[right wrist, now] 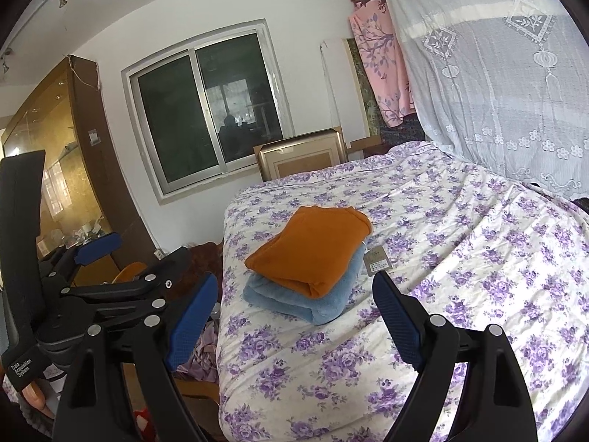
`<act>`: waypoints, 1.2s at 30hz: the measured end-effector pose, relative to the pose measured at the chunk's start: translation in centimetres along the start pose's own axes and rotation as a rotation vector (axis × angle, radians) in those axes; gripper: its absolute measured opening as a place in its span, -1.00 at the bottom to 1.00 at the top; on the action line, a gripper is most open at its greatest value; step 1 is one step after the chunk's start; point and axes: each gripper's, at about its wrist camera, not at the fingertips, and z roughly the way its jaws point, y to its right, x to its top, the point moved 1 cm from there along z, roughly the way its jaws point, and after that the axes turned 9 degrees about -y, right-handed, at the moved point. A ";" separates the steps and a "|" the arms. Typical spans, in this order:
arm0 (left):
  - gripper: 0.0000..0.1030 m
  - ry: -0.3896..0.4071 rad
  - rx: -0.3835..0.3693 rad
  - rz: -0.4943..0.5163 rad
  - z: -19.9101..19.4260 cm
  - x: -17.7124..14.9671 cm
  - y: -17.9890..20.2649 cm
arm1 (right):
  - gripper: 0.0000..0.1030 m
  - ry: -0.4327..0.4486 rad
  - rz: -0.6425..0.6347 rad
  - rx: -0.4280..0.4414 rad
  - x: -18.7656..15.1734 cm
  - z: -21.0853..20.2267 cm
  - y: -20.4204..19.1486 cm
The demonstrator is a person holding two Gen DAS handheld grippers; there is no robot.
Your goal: Fold small clothes
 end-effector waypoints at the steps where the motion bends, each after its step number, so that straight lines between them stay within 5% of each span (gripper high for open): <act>1: 0.91 -0.004 -0.004 -0.002 0.1 0.0 0.0 | 0.68 0.000 0.000 -0.002 0.0 0.0 0.0; 36: 0.91 -0.039 -0.007 0.002 1.3 -0.4 0.3 | 0.68 -0.016 0.006 -0.029 -0.2 0.7 0.7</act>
